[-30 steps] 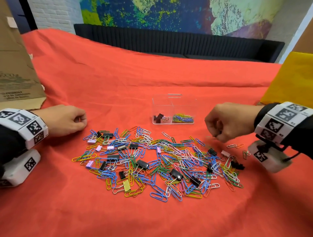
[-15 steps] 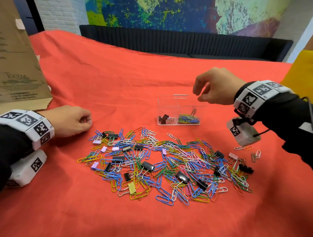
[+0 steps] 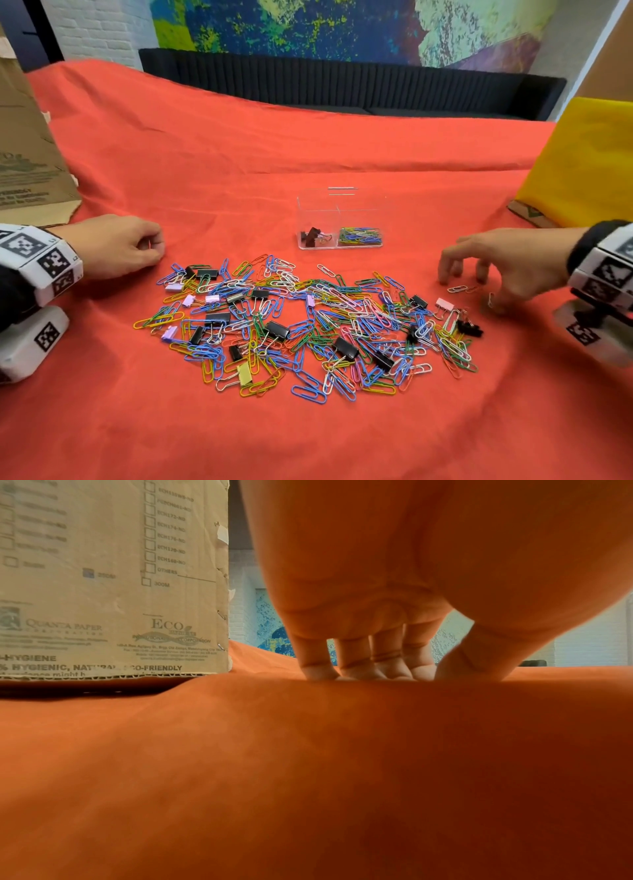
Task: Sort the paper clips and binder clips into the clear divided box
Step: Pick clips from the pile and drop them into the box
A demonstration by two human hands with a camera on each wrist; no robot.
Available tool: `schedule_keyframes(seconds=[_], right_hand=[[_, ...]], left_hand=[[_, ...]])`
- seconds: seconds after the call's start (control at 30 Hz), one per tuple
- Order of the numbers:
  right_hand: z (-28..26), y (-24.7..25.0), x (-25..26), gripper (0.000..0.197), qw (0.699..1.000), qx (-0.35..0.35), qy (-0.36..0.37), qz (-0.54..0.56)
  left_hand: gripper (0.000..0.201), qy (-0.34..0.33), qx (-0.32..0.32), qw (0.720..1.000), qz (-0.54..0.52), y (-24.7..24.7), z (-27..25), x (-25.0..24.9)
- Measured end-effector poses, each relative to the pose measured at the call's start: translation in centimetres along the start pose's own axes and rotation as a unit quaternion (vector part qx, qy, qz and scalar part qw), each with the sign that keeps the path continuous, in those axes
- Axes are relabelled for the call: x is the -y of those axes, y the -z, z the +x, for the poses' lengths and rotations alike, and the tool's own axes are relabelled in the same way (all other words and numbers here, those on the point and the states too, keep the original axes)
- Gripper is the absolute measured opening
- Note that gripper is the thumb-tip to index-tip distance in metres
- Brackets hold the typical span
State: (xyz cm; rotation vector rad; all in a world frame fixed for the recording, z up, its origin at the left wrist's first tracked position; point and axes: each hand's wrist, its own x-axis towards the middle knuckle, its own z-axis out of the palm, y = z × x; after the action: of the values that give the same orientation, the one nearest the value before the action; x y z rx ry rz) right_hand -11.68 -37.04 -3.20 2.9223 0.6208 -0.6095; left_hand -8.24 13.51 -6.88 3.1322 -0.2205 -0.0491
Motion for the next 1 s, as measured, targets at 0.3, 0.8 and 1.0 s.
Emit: schedule_keyframes(seconds=[0.3, 0.8, 1.0], right_hand=[[-0.2, -0.8, 1.2, 0.022, 0.997, -0.07, 0.008, -0.015], [2.5, 5.3, 3.5, 0.022, 0.988, -0.151, 0.011, 0.009], [6.8, 8.3, 5.6, 0.017, 0.938, -0.345, 0.021, 0.032]], left_hand=[[0.012, 0.001, -0.013, 1.0, 0.006, -0.1, 0.0, -0.1], [0.011, -0.003, -0.007, 1.0, 0.001, 0.0, 0.0, 0.1], [0.012, -0.003, -0.006, 1.0, 0.007, 0.1, -0.1, 0.0]])
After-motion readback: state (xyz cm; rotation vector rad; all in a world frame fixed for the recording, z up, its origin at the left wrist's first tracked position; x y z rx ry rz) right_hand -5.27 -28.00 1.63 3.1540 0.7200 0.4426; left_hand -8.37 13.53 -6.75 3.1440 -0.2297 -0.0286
